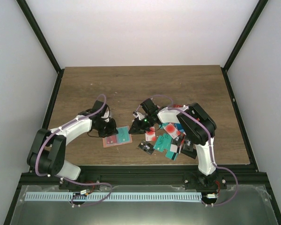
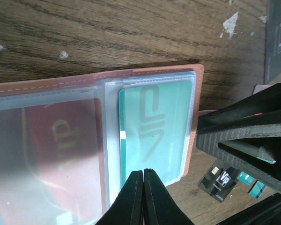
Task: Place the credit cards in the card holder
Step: Insert the credit card into the card holder.
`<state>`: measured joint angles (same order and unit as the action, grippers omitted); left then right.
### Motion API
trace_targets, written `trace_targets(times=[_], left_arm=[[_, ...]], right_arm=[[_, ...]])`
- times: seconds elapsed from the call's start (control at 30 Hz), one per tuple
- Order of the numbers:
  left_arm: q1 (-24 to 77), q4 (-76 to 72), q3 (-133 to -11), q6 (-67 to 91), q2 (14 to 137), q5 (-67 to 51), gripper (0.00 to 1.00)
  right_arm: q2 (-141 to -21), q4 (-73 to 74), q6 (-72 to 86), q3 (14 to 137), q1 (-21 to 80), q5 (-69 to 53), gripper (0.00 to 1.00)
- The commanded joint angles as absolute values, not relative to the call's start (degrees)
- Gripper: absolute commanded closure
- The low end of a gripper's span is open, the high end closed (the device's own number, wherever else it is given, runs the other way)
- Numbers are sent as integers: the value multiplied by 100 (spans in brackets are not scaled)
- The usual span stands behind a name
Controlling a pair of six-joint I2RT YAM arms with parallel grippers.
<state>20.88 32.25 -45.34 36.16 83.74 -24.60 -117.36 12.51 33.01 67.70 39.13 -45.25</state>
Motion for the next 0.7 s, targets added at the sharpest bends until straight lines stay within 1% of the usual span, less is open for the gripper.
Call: trace_targets(times=[0.0, 0.37, 0.67], left_arm=[[2143, 3117, -4646, 3397, 8643, -2479, 96], [2228, 2790, -4470, 3247, 9095, -2398, 96], [2282, 2958, -4334, 3189, 9188, -1856, 96]], right_arm=[[-11630, 1474, 3254, 6801, 3973, -4565, 80], [-11620, 1515, 3296, 6951, 3974, -4588, 78], [-11560, 1494, 3344, 6970, 3983, -4614, 74]])
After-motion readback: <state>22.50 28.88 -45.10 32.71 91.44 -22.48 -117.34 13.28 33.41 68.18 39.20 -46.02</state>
